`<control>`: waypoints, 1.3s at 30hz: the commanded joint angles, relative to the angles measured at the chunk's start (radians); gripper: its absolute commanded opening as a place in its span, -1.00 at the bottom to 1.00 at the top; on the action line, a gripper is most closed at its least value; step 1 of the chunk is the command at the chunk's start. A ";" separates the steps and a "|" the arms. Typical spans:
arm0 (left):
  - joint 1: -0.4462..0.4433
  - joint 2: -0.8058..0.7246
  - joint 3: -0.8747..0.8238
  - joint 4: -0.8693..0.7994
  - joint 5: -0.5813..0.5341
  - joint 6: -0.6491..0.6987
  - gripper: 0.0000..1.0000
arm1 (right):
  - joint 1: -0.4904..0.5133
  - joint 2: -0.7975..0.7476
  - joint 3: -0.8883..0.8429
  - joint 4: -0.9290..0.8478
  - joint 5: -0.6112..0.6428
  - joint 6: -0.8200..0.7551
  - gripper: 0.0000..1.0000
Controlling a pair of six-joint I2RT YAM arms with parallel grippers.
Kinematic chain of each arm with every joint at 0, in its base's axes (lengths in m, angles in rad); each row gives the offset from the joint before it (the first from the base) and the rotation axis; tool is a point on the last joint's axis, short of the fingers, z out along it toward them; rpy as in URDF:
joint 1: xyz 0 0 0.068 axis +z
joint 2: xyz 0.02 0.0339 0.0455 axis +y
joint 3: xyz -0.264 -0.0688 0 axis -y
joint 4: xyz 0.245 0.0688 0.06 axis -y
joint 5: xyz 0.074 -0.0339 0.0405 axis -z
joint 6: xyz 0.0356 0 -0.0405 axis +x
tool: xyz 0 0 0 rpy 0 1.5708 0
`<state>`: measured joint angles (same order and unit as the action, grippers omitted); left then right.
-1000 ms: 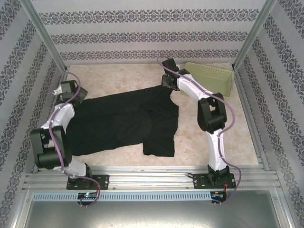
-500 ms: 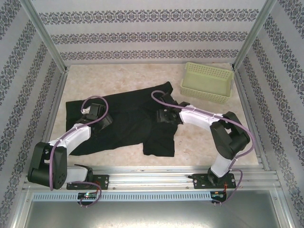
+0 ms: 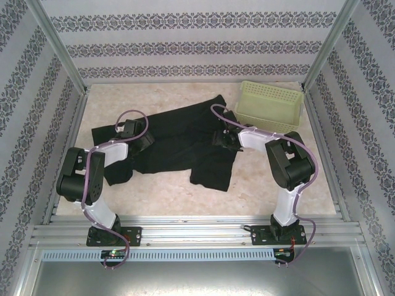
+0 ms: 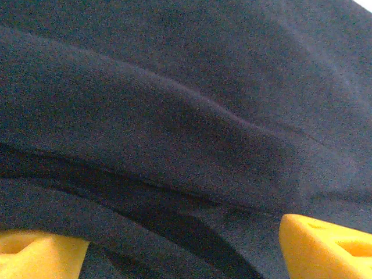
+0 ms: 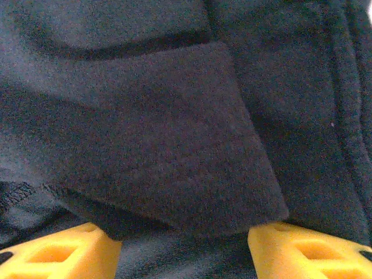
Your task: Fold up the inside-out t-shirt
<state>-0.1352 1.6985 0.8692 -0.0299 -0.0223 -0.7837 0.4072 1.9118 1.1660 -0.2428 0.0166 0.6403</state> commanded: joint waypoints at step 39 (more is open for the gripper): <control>0.342 -0.553 -0.427 -0.300 0.063 -0.062 -0.35 | 0.264 -0.494 -0.571 -0.025 0.039 0.080 0.35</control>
<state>0.1936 1.1213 0.4435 -0.3981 -0.0013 -0.8536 0.6460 1.3800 0.5938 -0.3088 0.0811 0.6796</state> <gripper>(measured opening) 0.334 0.674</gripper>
